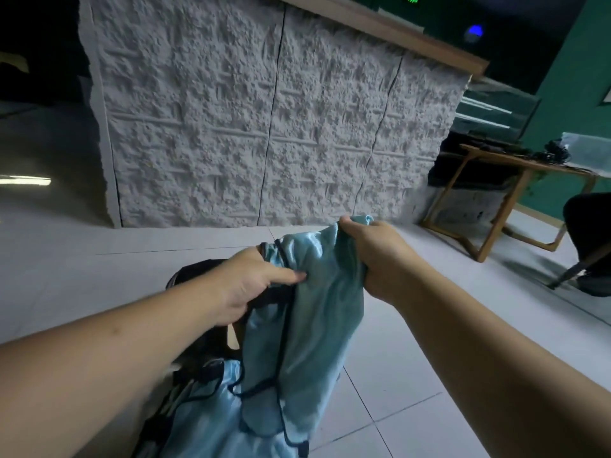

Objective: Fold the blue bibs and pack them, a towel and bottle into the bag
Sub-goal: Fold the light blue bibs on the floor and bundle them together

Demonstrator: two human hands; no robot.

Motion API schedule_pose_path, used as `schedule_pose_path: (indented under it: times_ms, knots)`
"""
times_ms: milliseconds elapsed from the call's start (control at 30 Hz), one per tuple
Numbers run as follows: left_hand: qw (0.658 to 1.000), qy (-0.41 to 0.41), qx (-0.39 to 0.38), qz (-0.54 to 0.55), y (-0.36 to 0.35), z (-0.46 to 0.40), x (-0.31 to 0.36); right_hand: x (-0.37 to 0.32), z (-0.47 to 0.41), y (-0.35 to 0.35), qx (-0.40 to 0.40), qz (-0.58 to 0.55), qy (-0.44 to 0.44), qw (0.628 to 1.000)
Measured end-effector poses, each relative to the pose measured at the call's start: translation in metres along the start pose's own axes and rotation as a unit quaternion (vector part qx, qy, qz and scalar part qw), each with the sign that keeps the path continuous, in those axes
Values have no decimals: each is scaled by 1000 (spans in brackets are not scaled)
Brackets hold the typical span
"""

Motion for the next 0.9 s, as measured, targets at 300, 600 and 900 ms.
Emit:
schedule_pose_path:
  times_ms: [300,600,900]
  knots:
    - [998,-4,0,-61,31,-7,61,-13,0,25,-110,-132,54,984]
    - [1000,12,-28,8,21,5,69,40,26,0,-272,-56,10,961]
    - [991,71,20,-116,28,0,62,23,32,4,-119,-54,28,991]
Point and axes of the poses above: each hand's wrist, its own z-axis away from the middle knuckle, its own y-axis out of the back of the hand, x = y × z, the point moved 4 cm from there along -z, towards the middle knuckle, and after that the axes turned 1 degree about -y, right-handed, at the moved point
